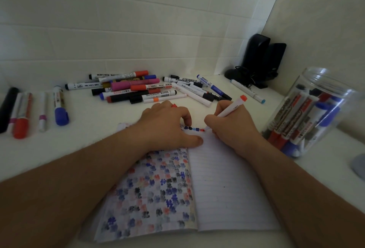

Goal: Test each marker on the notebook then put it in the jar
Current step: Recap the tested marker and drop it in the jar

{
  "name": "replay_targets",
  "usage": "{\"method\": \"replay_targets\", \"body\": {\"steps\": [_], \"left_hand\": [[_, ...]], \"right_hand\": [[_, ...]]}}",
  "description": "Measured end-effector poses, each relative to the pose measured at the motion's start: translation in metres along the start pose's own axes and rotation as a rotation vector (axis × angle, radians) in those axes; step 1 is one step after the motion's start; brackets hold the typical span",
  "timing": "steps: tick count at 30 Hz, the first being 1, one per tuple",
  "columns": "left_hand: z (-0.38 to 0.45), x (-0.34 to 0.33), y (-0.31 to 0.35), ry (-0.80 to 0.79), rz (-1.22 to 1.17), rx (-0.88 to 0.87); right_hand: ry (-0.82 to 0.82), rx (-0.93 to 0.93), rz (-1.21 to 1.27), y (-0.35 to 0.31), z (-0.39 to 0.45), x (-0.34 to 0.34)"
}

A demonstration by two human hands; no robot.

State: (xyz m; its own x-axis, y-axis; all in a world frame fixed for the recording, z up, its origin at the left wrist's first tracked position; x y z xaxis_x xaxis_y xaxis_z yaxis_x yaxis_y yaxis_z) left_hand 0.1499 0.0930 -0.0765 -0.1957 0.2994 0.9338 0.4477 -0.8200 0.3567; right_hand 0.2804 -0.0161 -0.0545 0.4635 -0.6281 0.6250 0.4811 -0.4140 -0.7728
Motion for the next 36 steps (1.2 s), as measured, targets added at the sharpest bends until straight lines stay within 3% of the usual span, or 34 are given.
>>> {"method": "replay_targets", "body": {"steps": [7, 36], "left_hand": [[-0.0004, -0.0007, -0.0002, -0.014, -0.002, 0.002], [-0.0036, 0.0012, 0.0029, -0.035, 0.003, 0.009]], "right_hand": [[-0.019, -0.027, 0.094, 0.0045, 0.0002, 0.0014], [-0.037, -0.013, 0.036, 0.005, -0.0002, -0.0017]]}}
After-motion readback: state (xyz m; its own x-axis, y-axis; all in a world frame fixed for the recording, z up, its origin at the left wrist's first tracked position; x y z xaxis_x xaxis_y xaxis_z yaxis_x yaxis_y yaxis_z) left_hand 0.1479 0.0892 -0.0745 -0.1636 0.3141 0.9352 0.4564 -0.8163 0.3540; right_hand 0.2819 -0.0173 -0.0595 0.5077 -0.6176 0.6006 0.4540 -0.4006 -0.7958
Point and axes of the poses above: each hand's wrist, its own z-axis towards the middle knuckle, its own x-axis out of the back of the hand, y = z × x, the point moved 10 cm from there along z, towards the middle knuckle, and after that the axes turned 4 degrees about -x, right-handed, at the moved point
